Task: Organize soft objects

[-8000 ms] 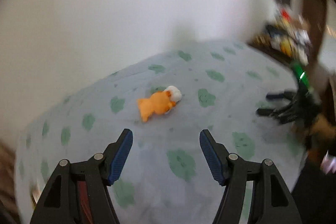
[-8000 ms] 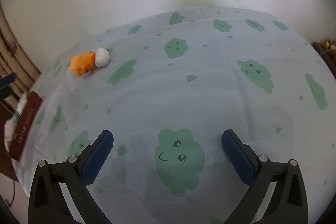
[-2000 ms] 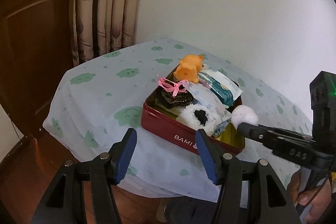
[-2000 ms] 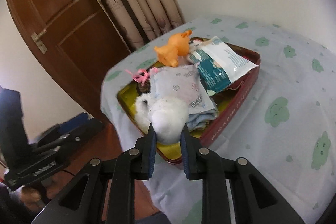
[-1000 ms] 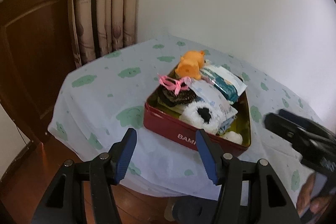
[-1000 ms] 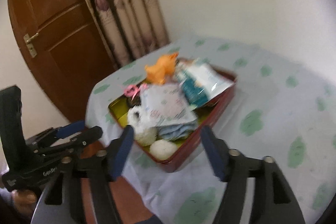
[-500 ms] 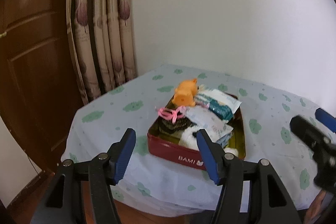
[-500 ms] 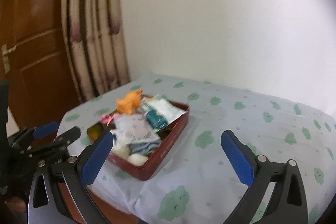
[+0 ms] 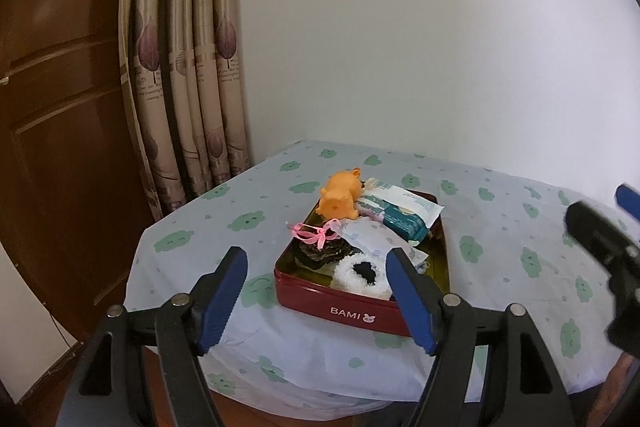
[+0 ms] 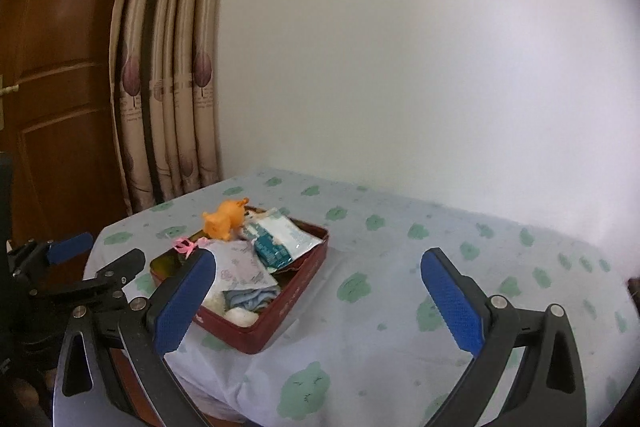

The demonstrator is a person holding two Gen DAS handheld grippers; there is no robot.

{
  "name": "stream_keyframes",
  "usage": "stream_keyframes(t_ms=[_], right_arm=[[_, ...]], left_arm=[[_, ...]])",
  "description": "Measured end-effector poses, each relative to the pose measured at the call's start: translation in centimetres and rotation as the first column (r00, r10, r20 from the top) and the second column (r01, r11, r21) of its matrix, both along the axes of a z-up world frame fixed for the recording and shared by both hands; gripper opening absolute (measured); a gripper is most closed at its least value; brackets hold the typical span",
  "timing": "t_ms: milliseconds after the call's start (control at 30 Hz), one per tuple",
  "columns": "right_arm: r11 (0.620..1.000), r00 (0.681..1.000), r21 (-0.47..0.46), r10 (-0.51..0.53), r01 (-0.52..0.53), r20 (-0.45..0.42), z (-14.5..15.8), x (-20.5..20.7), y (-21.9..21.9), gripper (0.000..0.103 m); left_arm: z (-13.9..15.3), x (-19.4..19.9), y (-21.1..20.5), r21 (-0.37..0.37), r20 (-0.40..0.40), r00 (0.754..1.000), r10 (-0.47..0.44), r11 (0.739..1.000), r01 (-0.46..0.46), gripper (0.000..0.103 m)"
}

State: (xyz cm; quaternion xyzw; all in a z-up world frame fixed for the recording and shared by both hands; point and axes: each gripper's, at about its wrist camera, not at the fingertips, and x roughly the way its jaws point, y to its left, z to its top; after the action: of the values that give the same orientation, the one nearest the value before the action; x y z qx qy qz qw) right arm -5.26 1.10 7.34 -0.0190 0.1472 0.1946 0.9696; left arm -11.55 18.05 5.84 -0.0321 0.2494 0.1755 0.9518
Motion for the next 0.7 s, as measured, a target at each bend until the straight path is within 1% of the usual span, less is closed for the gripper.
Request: stream_keyframes(t_ms=[100, 233, 400, 533, 633, 700], right_arm=[[1.000, 1.000, 0.008, -0.002, 0.002, 0.017, 0.6, -0.5, -0.1, 0.102], [1.000, 1.000, 0.011, 0.007, -0.008, 0.017, 0.7, -1.0, -0.1, 0.102], [1.000, 1.000, -0.001, 0.006, -0.006, -0.003, 0.5, -1.0, 0.0, 0.102], [1.000, 0.999, 0.016, 0.016, -0.017, 0.029, 0.7, -1.5, -0.2, 0.102], [0.999, 0.998, 0.010, -0.046, 0.046, 0.051, 0.7, -1.9, -0.1, 0.102], [0.999, 0.997, 0.009, -0.054, 0.054, 0.052, 0.6, -2.0, 0.0, 0.102]], left_arm=[[-0.1, 0.1, 0.1, -0.024, -0.015, 1.000, -0.024, 0.999, 0.024, 0.074], [0.0, -0.2, 0.2, -0.040, -0.009, 0.999, -0.034, 0.999, 0.033, 0.074], [0.2, -0.5, 0.1, -0.032, 0.000, 1.000, -0.029, 0.999, 0.029, 0.074], [0.4, -0.7, -0.1, -0.012, 0.010, 1.000, -0.023, 1.000, 0.023, 0.074], [0.6, -0.9, -0.2, 0.000, 0.015, 1.000, -0.025, 1.000, 0.025, 0.074], [0.7, -0.9, -0.1, 0.000, 0.020, 0.999, -0.034, 0.999, 0.034, 0.074]])
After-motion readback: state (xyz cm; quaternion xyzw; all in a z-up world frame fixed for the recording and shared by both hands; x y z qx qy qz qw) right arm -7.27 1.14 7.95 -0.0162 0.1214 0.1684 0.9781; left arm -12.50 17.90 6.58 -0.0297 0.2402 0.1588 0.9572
